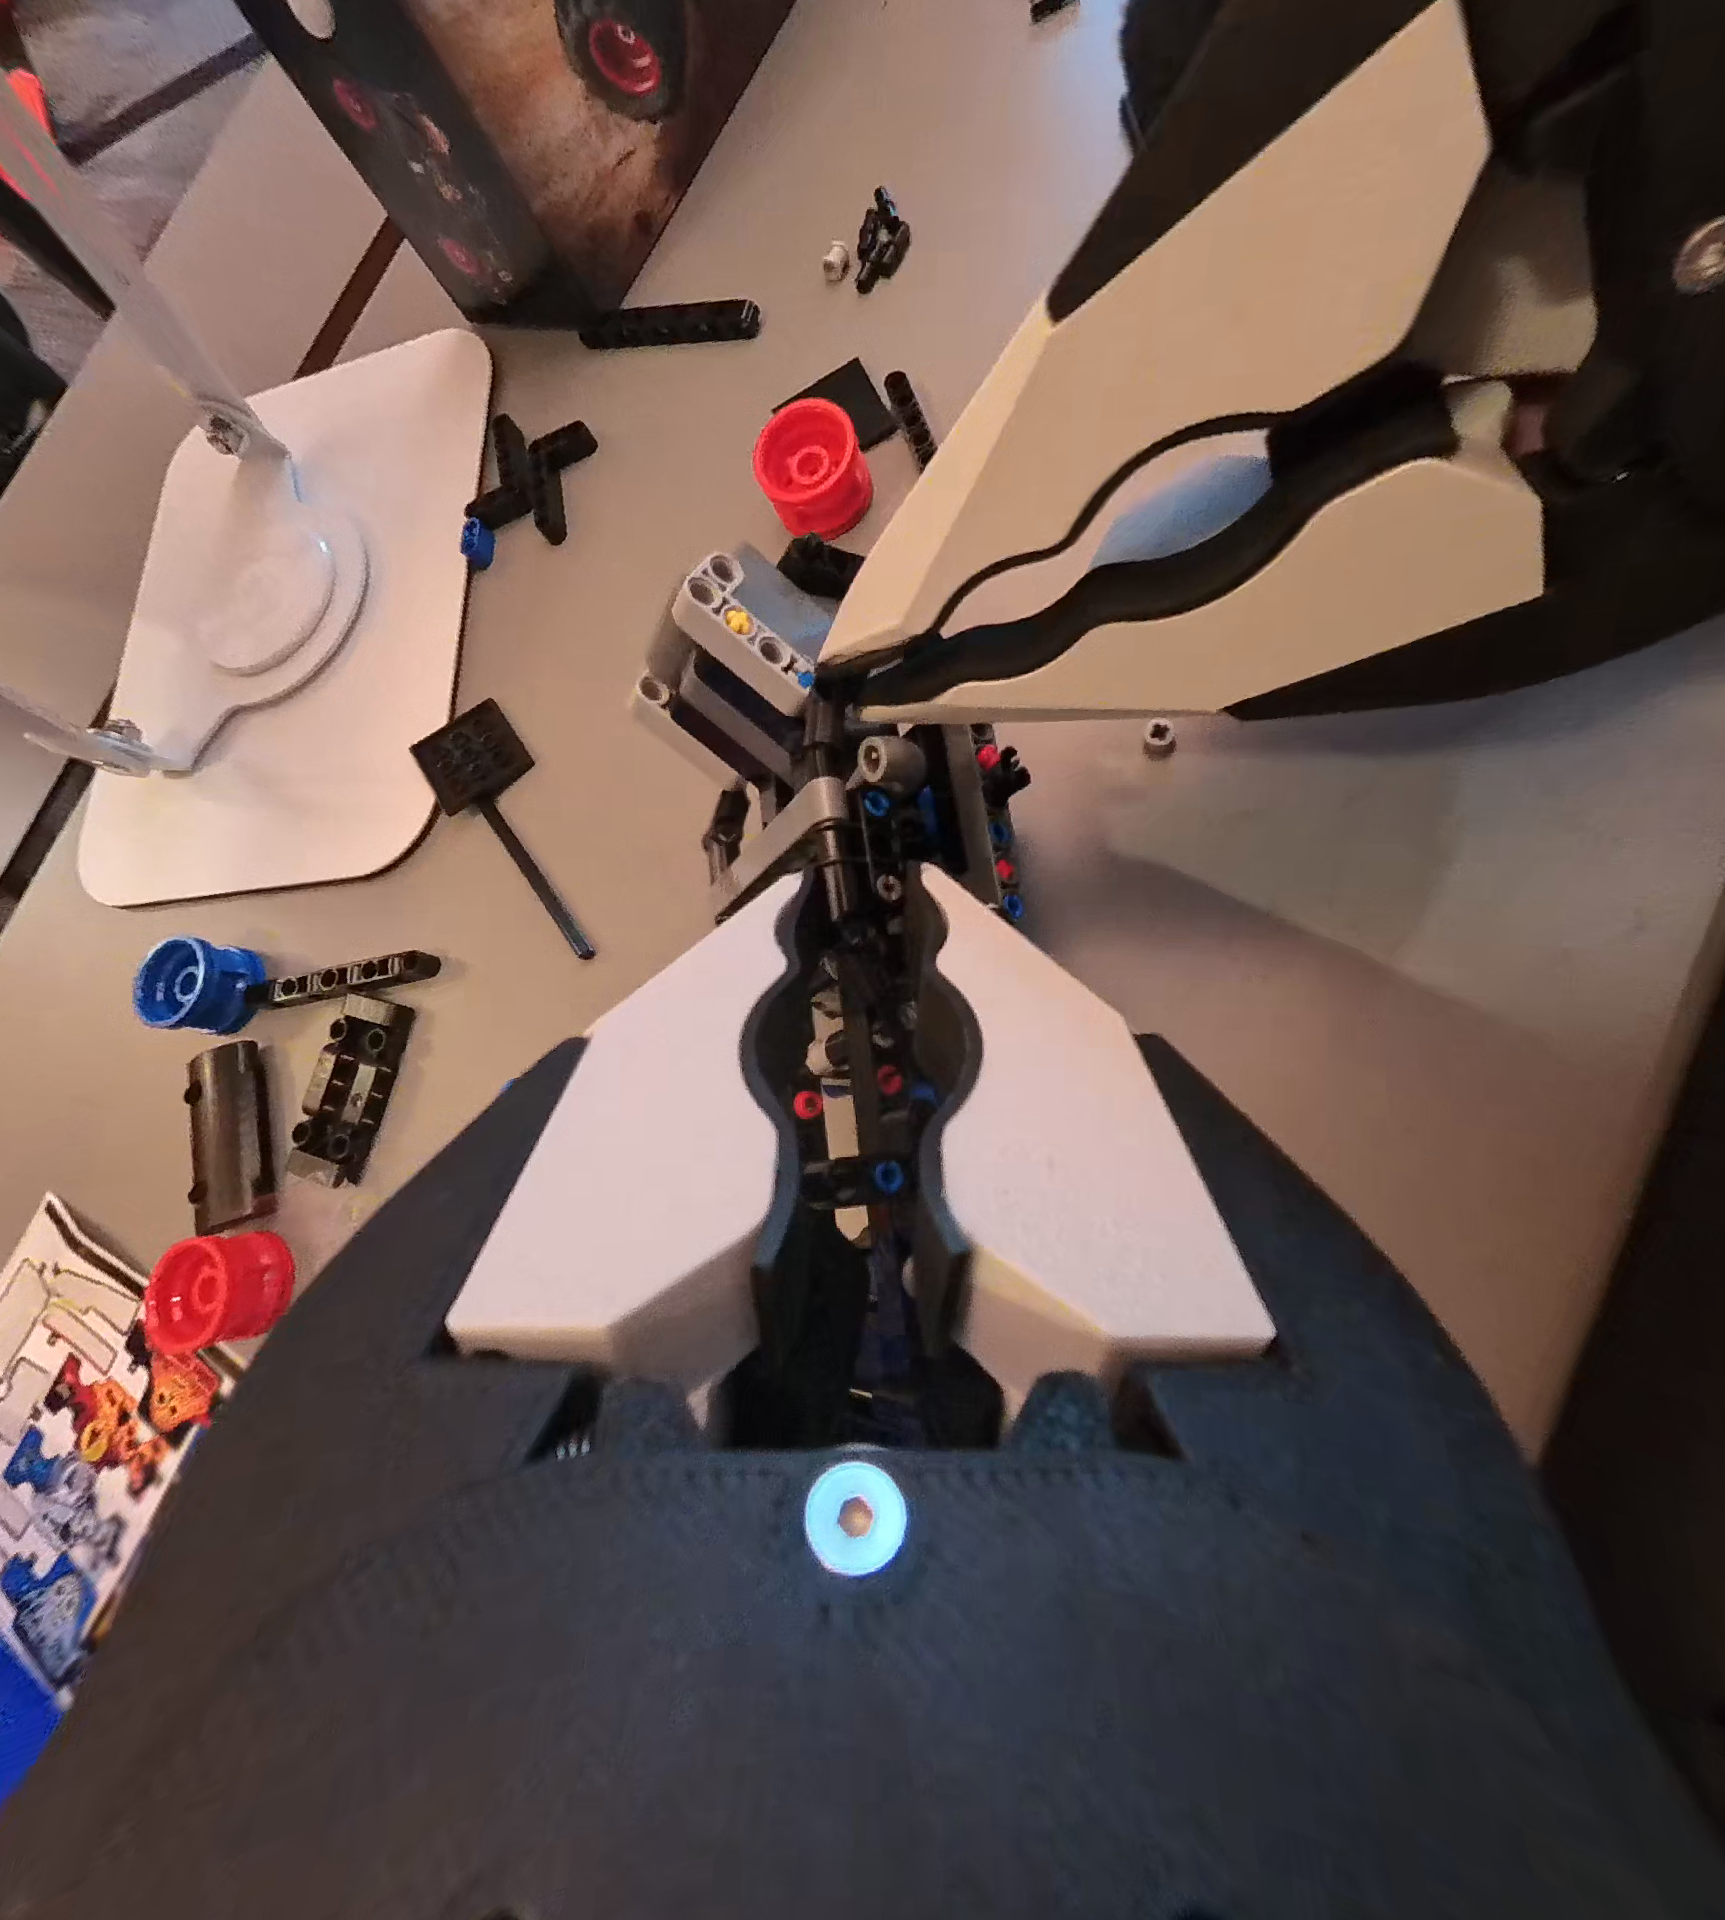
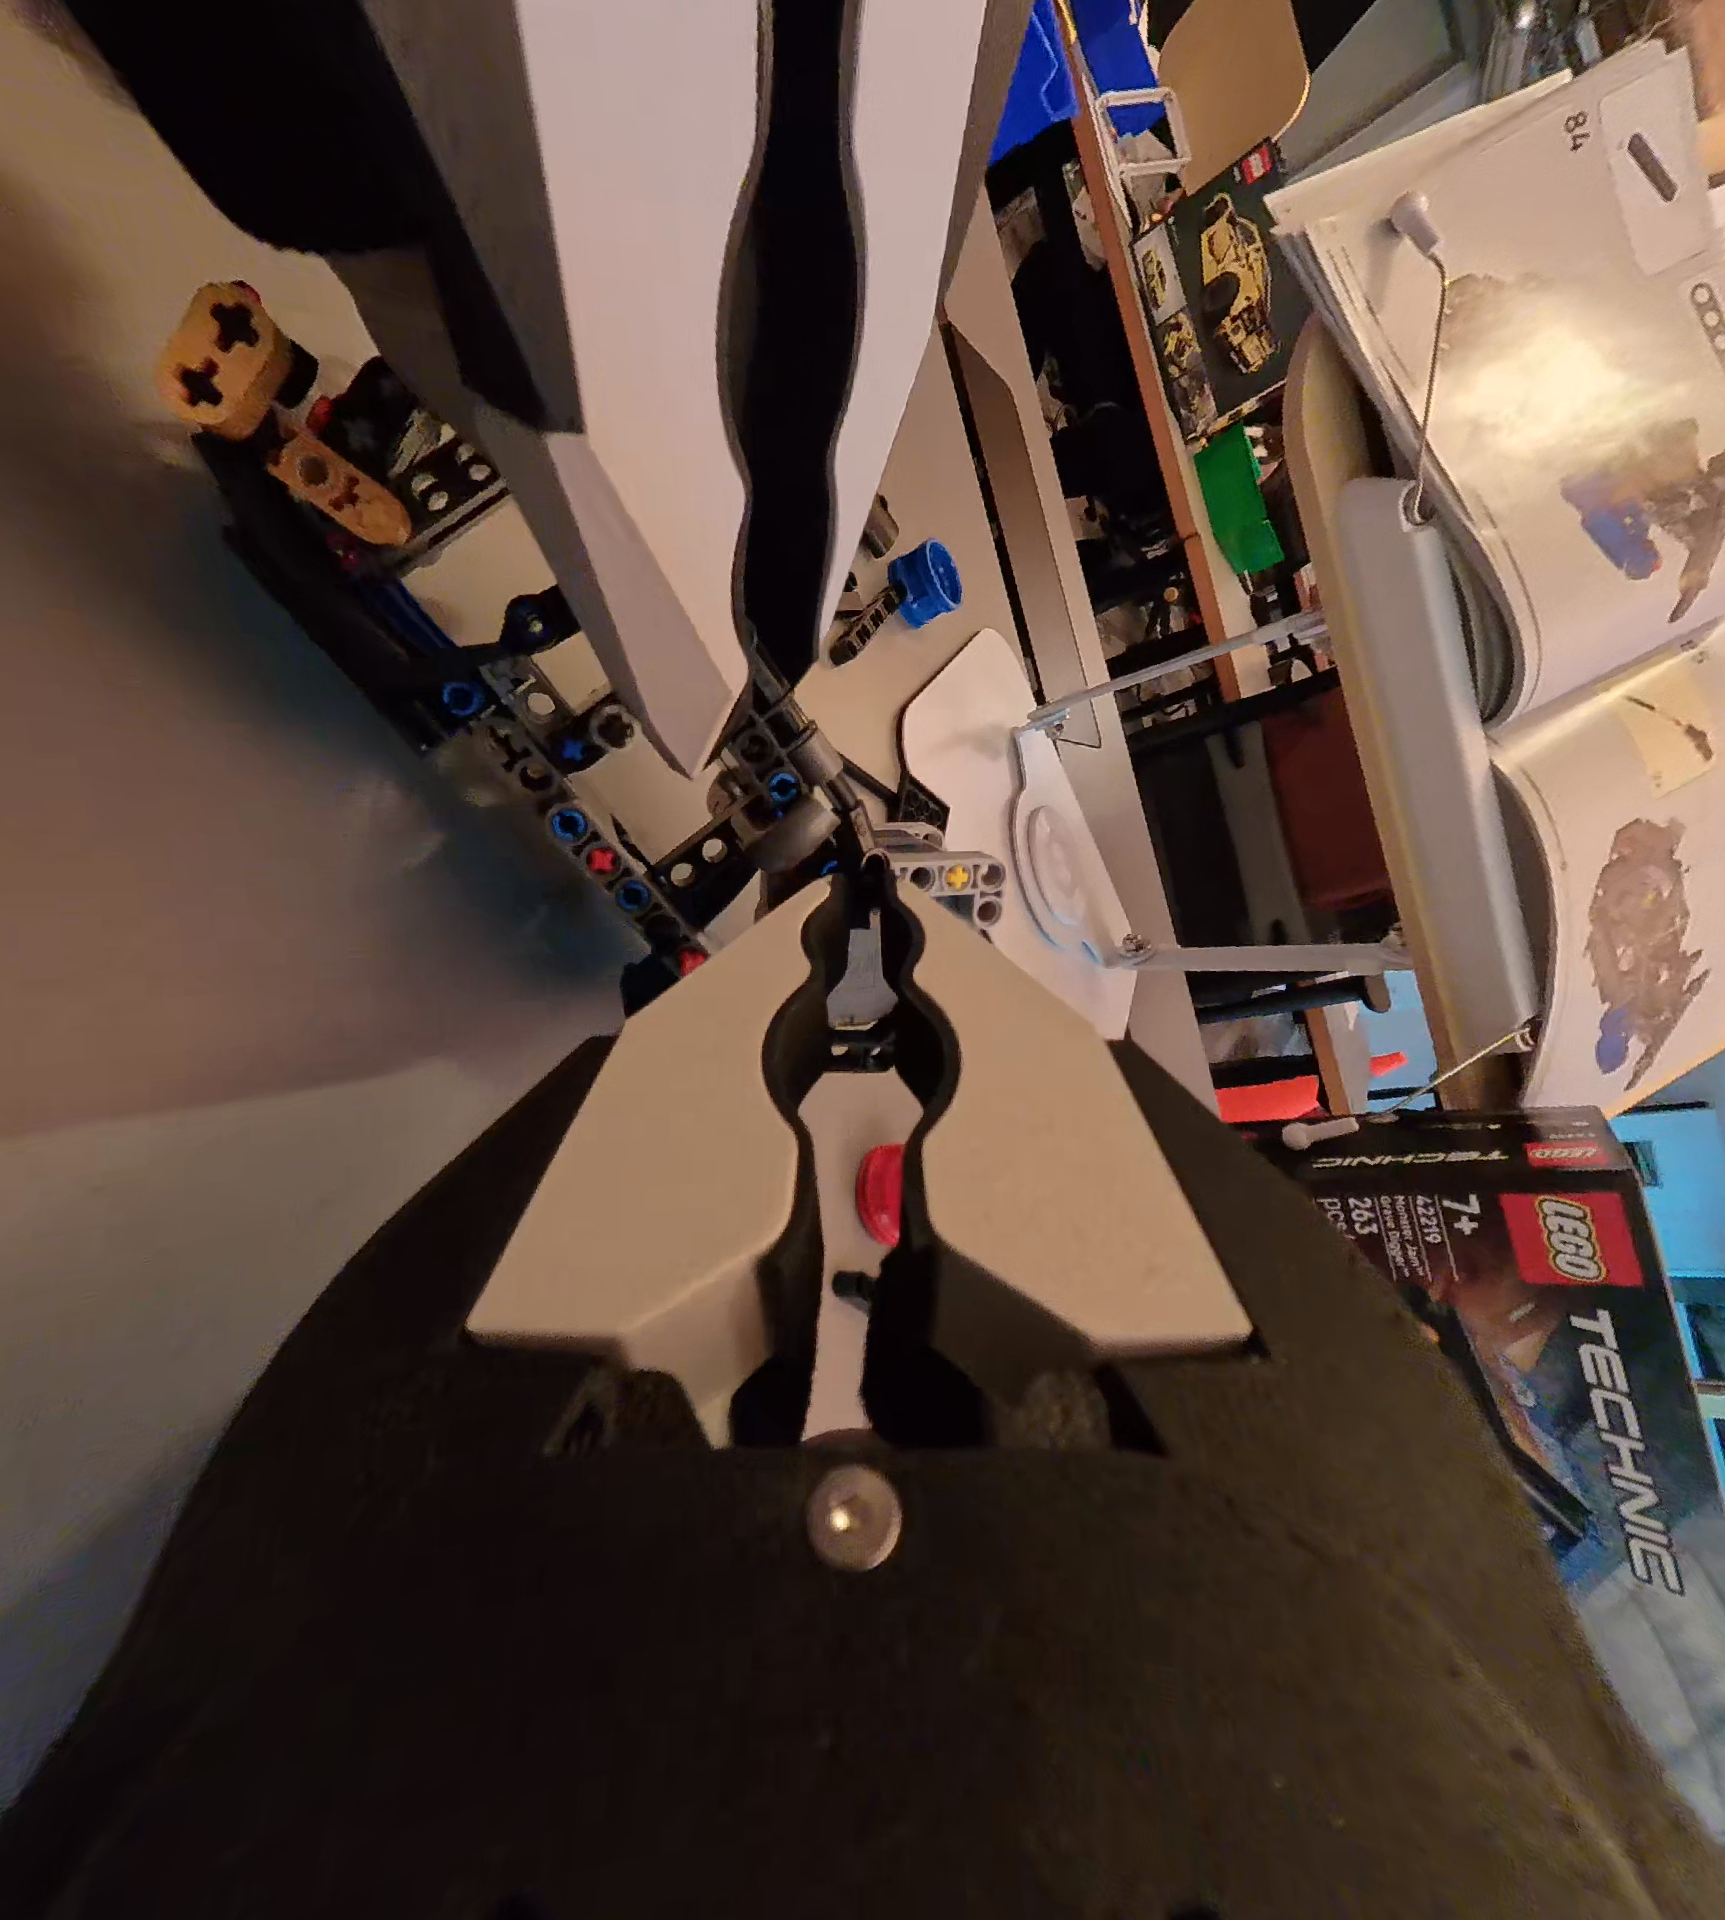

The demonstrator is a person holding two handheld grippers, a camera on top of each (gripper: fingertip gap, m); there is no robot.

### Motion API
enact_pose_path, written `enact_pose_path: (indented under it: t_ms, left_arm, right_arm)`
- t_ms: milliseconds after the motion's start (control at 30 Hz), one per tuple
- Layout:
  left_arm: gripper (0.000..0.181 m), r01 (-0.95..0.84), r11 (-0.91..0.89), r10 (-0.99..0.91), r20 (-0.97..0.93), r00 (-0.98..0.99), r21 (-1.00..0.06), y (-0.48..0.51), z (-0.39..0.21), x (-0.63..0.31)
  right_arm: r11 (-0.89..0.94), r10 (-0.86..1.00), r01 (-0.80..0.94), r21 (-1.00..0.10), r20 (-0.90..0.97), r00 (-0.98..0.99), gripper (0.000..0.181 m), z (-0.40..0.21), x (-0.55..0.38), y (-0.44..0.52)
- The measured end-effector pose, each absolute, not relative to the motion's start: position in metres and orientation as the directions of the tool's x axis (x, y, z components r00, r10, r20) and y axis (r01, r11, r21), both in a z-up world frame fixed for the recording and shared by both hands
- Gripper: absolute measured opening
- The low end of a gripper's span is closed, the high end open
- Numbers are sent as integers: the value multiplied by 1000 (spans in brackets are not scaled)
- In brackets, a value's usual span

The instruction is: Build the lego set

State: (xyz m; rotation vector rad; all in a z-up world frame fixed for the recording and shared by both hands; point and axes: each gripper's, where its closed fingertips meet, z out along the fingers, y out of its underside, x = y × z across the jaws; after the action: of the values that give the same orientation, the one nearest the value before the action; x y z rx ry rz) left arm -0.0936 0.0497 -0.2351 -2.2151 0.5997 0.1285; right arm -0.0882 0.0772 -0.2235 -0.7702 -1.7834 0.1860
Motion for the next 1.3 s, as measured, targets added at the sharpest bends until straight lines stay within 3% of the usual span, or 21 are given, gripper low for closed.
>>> enact_pose_path:
  t_ms: [267,967,1300]
  left_arm:
    - [13,-366,-560,-370,-171,913,-743,52,-232,-97]
    - [13,-378,-580,-373,-177,911,-721,57,-235,-97]
    - [13,-403,-569,-398,-189,898,-717,56,-235,-95]
  right_arm:
    - [814,524,380,-438,837,-157,3,-220,-95,81]
    - [562,827,380,-735,501,-255,5,-223,-97,83]
    - [773,633,284,-567,722,-280,4,-217,-96,81]
